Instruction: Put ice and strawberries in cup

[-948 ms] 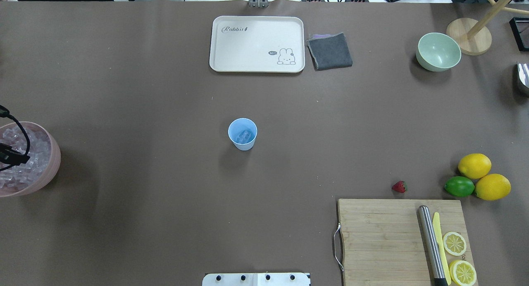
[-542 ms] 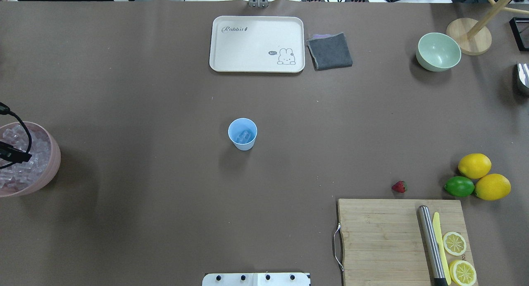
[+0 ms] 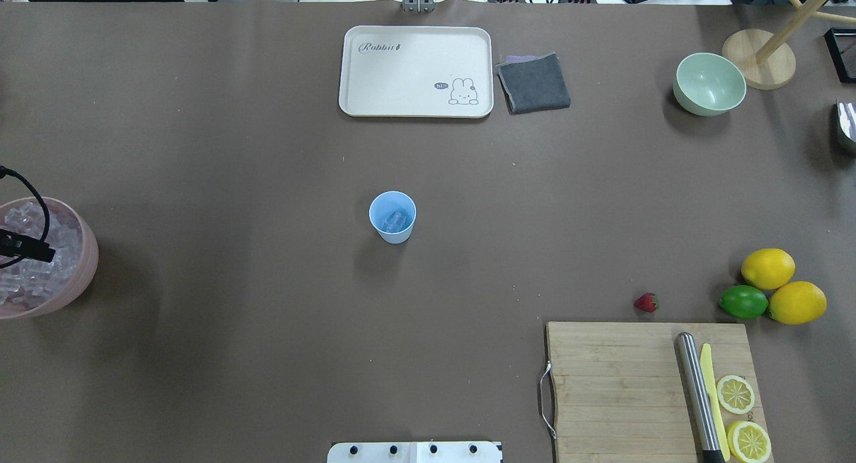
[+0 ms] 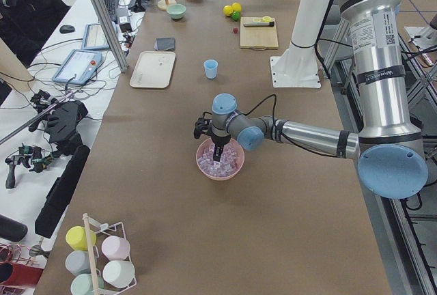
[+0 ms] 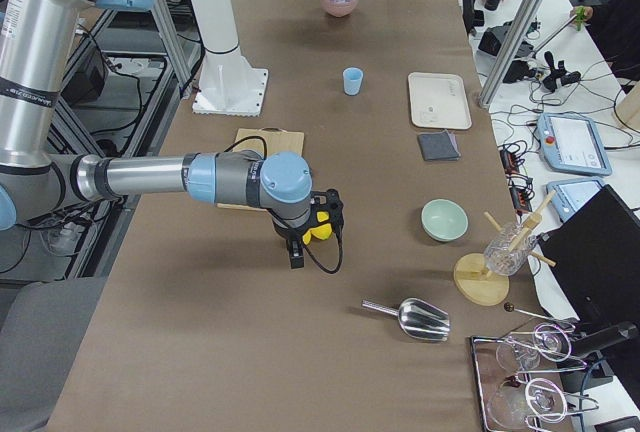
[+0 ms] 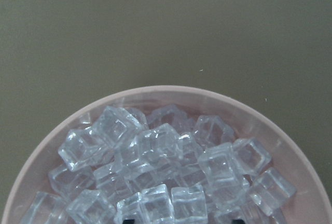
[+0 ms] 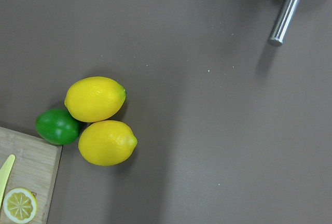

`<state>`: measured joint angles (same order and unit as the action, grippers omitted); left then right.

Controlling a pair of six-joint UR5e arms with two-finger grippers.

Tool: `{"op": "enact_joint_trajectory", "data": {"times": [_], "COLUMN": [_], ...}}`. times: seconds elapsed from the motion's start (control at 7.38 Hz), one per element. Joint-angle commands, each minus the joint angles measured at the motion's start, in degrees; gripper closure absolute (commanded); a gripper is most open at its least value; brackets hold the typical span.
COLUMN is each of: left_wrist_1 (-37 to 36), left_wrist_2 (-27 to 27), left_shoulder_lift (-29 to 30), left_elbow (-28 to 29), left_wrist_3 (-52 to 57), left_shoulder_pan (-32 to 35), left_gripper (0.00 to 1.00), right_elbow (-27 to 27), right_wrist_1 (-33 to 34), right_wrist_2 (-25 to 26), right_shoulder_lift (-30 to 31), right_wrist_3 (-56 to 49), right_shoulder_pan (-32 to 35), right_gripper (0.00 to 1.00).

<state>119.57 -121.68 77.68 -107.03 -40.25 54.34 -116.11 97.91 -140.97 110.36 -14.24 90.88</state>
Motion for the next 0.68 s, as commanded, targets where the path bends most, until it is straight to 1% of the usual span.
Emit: {"op": "enact_joint_trajectory", "data": {"times": [0.0,0.54], "left_wrist_1": [0.7,0.8], "left_wrist_2": [0.0,-0.1], "left_shoulder_lift": [0.0,0.3], "left_elbow": [0.5,1.5], "left_wrist_3": [-4.7,-7.3], "left_shoulder_pan": [-0.7,-1.9], "left_gripper": [0.28,0.29], "right_elbow": [0.0,0.0], "right_wrist_1": [0.0,0.0], "right_wrist_2": [0.0,0.0], "right_shoulder_lift": [-0.1,-0.4], "right_wrist_3": [0.0,0.0], "right_shoulder_pan": [0.0,0.0], "right_gripper": [0.0,0.0]}}
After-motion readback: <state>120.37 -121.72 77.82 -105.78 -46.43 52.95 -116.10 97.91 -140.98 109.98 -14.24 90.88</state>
